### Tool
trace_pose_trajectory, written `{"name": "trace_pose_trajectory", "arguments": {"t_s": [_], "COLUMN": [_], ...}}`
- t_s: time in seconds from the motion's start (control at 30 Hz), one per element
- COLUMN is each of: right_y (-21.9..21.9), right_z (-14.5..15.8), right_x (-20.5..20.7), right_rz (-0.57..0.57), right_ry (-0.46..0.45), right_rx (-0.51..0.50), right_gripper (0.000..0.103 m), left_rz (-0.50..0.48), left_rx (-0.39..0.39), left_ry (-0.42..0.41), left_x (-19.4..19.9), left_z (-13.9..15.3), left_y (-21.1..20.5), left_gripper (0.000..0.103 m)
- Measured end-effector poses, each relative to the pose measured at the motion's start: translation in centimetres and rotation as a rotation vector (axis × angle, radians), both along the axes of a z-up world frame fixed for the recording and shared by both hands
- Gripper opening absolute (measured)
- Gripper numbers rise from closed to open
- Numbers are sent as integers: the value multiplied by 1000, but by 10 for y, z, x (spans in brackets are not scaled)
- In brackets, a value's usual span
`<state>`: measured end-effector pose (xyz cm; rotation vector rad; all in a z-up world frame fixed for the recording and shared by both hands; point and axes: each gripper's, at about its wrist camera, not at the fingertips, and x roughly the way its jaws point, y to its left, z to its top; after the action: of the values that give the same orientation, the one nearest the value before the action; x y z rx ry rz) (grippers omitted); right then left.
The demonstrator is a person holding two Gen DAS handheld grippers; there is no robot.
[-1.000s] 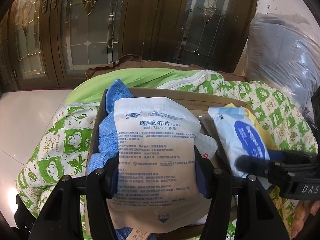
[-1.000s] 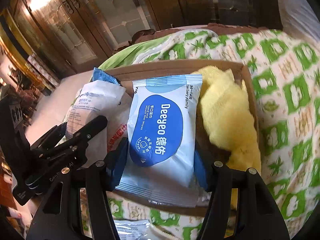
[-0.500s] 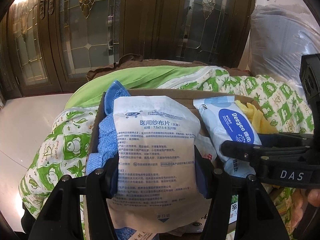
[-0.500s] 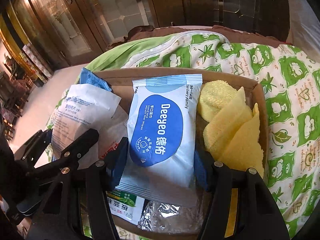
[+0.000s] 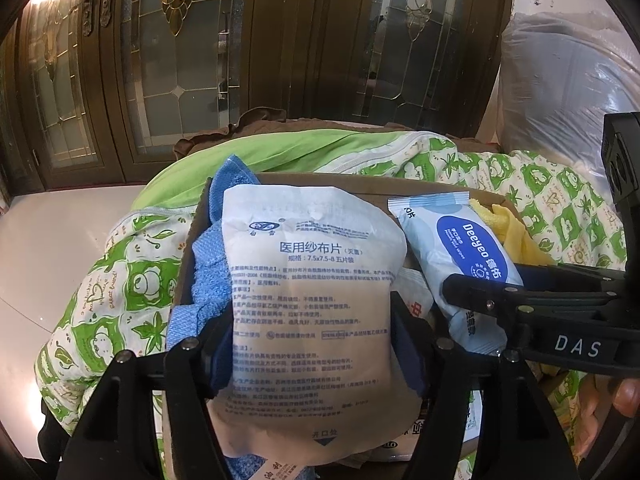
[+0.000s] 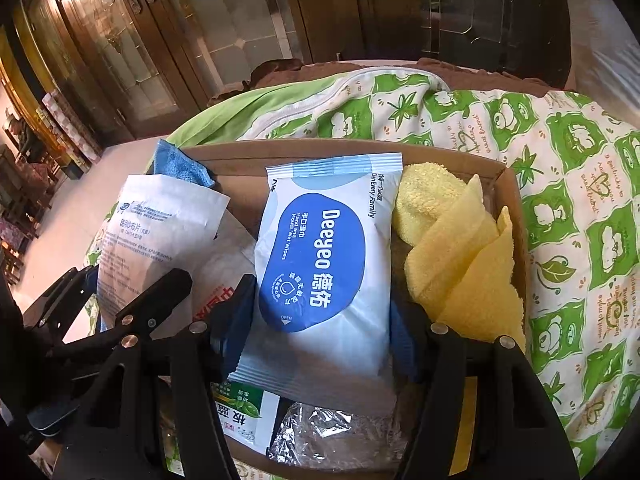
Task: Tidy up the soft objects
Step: 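Open left tool to release the gauze packet while right tool releases the Deegeo packet in the tray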
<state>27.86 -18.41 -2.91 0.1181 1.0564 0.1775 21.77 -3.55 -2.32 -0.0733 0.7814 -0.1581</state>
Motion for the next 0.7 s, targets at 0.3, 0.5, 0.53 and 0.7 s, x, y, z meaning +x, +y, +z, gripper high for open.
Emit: {"name": "trace_pose_trajectory", "arguments": {"t_s": [0.3, 0.5, 0.53, 0.7], "right_y": [-7, -5, -4, -16], "right_z": [15, 30, 31, 40], "right_x": [-9, -27, -30, -55], "right_rz": [-22, -18, -20, -62], "right_ry": [-66, -129, -136, -154], "right_rx": [19, -22, -26, -22], "right_gripper": [83, 83, 83, 82], "left_rz": [-9, -21, -21, -18], "left_rx": [-21, 55, 65, 92], "left_ry": [-6, -29, -34, -62], "left_x": [-3, -10, -12, -21], "left_z": [2, 5, 6, 14], "left_y": [2, -8, -9, -10], "left_gripper": [76, 76, 76, 76]}}
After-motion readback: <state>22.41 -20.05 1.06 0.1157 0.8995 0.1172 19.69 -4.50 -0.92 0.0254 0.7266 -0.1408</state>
